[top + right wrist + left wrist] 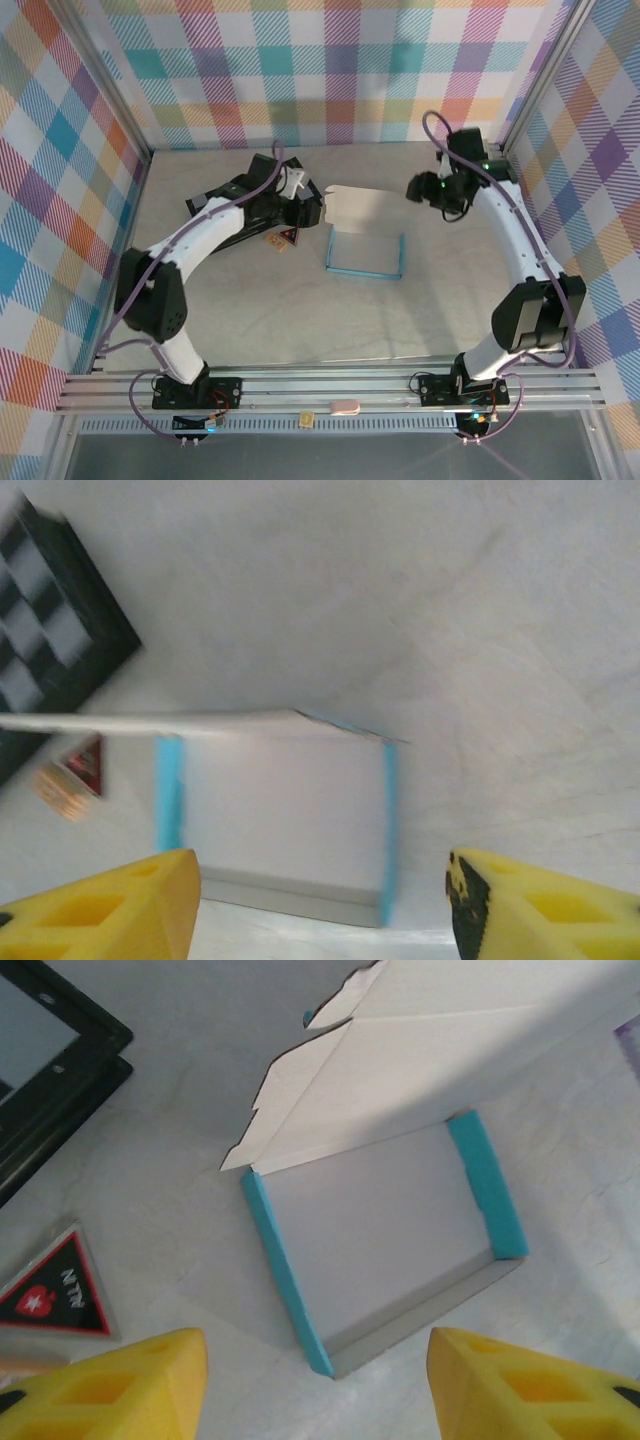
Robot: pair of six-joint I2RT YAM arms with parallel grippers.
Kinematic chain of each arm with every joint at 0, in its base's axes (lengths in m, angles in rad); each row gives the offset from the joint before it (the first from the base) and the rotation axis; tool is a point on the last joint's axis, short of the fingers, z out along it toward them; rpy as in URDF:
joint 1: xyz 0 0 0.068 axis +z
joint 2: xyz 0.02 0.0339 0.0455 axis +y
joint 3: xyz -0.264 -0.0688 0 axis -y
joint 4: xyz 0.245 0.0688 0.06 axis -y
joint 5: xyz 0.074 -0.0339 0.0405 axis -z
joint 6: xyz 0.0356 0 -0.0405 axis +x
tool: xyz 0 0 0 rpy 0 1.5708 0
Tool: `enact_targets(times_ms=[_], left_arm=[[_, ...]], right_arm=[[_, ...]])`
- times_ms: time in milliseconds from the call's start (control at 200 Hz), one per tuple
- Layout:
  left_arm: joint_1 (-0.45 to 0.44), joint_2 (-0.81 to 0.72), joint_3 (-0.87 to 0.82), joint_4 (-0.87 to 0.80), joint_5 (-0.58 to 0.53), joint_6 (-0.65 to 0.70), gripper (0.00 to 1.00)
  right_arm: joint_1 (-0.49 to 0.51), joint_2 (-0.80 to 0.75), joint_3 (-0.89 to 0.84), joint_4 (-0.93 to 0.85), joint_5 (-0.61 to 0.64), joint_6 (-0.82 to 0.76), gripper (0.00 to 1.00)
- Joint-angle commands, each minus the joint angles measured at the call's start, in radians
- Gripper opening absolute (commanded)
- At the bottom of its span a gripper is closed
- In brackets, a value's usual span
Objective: Fold the paper box
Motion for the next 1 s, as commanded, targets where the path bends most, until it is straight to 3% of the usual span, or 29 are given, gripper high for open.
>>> enact_targets(times_ms=[0, 190, 550, 995], left_arm=[[0.009, 0.069, 0.058, 0.034, 0.036, 0.091, 0.59], [0.017, 0.174, 0.112, 0.117, 0.073, 0.087, 0.59], [0.014, 0.305, 0.225, 0.14, 0.11, 0.045, 0.55], [-0.018, 0.342, 0.278, 0.097, 0.086, 0.031, 0.25]], right_arm=[[-0.022, -0.052, -0.143, 0.133, -0.078, -0.26, 0.63], [-0.062, -0.039, -0.243, 0.252, -0.123, -0.327, 0.6], [-0.062, 0.114, -0.143, 0.252, -0.142, -0.384, 0.54], [-0.057, 0.175, -0.103, 0.247, -0.175, -0.371, 0.31]])
